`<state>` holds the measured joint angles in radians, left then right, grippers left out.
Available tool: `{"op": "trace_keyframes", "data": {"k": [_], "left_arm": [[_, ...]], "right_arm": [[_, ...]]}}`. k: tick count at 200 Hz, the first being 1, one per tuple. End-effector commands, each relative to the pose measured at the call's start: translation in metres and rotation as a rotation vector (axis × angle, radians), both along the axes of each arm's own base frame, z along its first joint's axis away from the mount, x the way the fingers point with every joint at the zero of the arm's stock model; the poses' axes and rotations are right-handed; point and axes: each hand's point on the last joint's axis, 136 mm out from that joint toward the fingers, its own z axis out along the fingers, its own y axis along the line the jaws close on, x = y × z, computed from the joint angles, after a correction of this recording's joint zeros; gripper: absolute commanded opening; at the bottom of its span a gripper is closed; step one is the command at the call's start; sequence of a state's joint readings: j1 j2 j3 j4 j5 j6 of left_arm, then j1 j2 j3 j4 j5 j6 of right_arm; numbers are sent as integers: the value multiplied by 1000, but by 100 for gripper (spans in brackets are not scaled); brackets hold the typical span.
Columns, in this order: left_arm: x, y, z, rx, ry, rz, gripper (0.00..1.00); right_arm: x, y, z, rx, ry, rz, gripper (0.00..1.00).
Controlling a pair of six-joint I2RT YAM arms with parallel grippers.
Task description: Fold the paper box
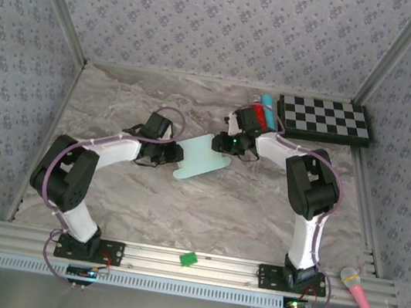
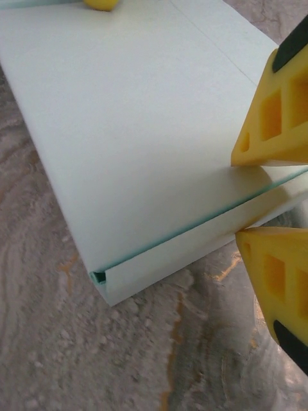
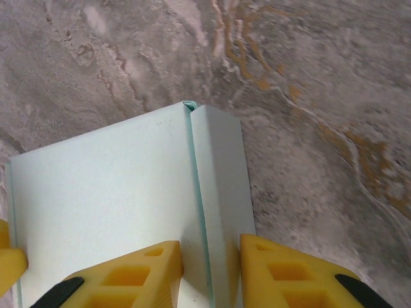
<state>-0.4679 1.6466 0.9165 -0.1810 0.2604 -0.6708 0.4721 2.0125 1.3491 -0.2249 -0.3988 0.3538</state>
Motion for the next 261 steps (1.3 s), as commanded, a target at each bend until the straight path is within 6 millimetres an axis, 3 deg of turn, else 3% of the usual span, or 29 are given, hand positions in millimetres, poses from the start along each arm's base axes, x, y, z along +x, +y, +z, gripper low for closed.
{"op": "trace_keyframes", "data": {"k": [1,57,89,107,152,182,199,250,253,261], "left_arm": [[-23,4,-14,37,57,14,29],[-48,-3,-25,34,85,20,32],[-53,-12,-20,45,57,11,36],[-52,-9,-10,83,27,8,43],[-44,11,29,196,-88,-6,58],[-29,25,53,273,-182,-30,69],[-14,23,59,243,-202,-80,69],[32,4,64,120,-258,-236,75],[34,3,62,114,-258,-245,75],[37,-4,61,81,-256,-278,75]], "right_arm": [[-31,4,-43,-104,120,85,30],[-29,13,-52,-157,118,128,30],[-22,13,-45,-189,95,137,30],[-16,15,-30,-180,61,136,31],[8,4,29,-153,-66,68,45],[10,-13,58,-143,-120,21,47],[4,-22,65,-132,-130,-4,47],[-26,-53,69,-96,-135,-100,47],[-33,-58,59,-104,-114,-107,48],[-40,-64,57,-97,-111,-122,48]]}}
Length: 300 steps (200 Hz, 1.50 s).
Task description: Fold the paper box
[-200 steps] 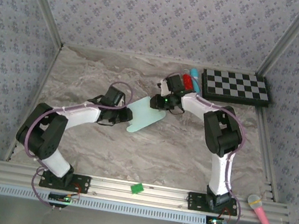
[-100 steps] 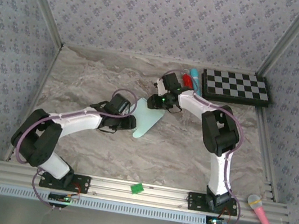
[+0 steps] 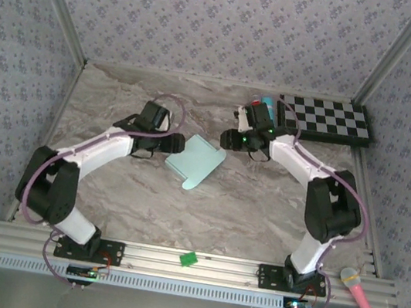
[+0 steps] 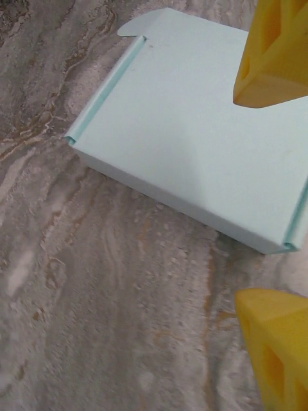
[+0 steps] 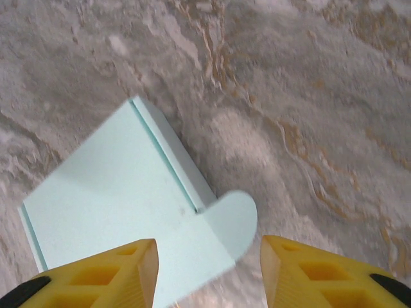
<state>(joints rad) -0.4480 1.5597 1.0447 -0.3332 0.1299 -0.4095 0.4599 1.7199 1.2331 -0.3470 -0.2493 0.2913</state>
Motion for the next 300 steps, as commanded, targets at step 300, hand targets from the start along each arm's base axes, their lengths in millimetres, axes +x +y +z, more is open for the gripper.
{"op": "trace_keyframes", "data": {"k": [300], "left_arm": [[-41,-37,-40,-135,53,-24,61]], "right_arm": [[-61,35,-60,379,164,-74,55]]}}
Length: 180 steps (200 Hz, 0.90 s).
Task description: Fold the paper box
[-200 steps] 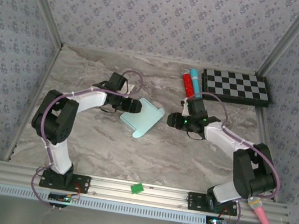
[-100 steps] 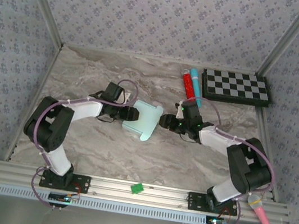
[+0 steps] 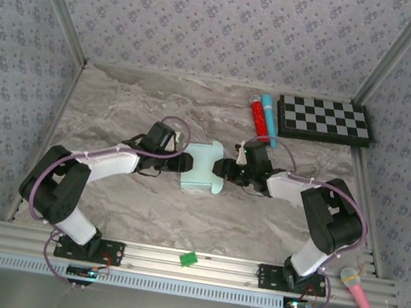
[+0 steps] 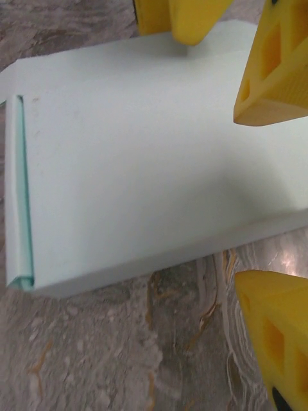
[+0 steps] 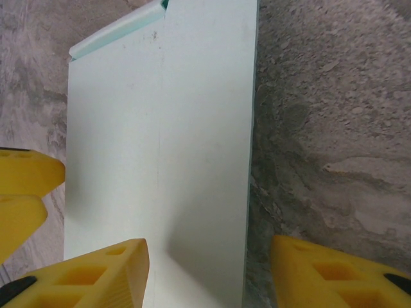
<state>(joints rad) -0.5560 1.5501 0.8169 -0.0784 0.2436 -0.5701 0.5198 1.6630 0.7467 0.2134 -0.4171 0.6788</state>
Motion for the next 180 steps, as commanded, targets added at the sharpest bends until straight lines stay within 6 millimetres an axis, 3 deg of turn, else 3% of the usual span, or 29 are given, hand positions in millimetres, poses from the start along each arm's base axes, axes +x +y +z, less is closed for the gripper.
{"op": "trace_keyframes", "data": {"k": [1,36,111,180], "left_arm": [[8,7,3,32,-30,28,61],[13,-3,2,-24,-23,-13,61],[26,-11,-3,-66,-4,-32,43],[31,-33,4,-170,-20,-109,42]], "right_arm": [[7,12,7,60,-15,29,55],[14,20,10,134,-20,73,54],[12,32,18,193,-37,132,48],[10,31,49,175,-134,132,47]]}}
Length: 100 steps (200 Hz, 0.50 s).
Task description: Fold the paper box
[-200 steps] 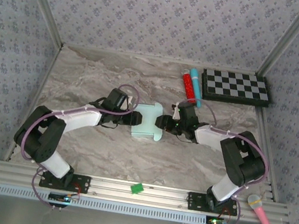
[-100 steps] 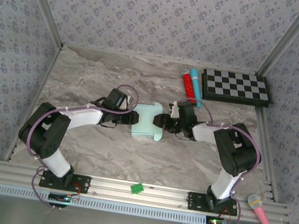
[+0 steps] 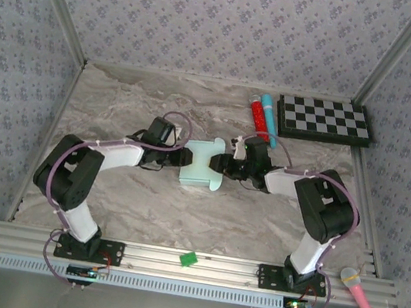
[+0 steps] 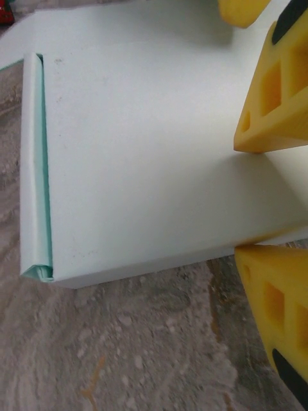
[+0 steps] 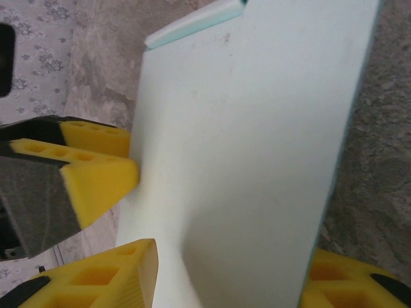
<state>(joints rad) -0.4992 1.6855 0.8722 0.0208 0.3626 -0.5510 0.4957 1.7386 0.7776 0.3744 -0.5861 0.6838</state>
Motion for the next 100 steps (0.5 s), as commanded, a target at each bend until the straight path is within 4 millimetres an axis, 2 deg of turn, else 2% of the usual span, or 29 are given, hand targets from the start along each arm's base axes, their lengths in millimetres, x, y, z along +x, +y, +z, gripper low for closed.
{"op": "trace_keyframes", "data": {"k": [1,42,100], "left_arm": [[5,-22,16,-91,-42,-74,42],[8,-26,16,-104,-50,-85,45],[15,-29,15,-145,-62,-83,48]], "right_arm": [[-1,7,33,21,-95,26,47],[-5,2,48,-19,-144,20,48],[-7,12,59,-50,-162,50,48]]}}
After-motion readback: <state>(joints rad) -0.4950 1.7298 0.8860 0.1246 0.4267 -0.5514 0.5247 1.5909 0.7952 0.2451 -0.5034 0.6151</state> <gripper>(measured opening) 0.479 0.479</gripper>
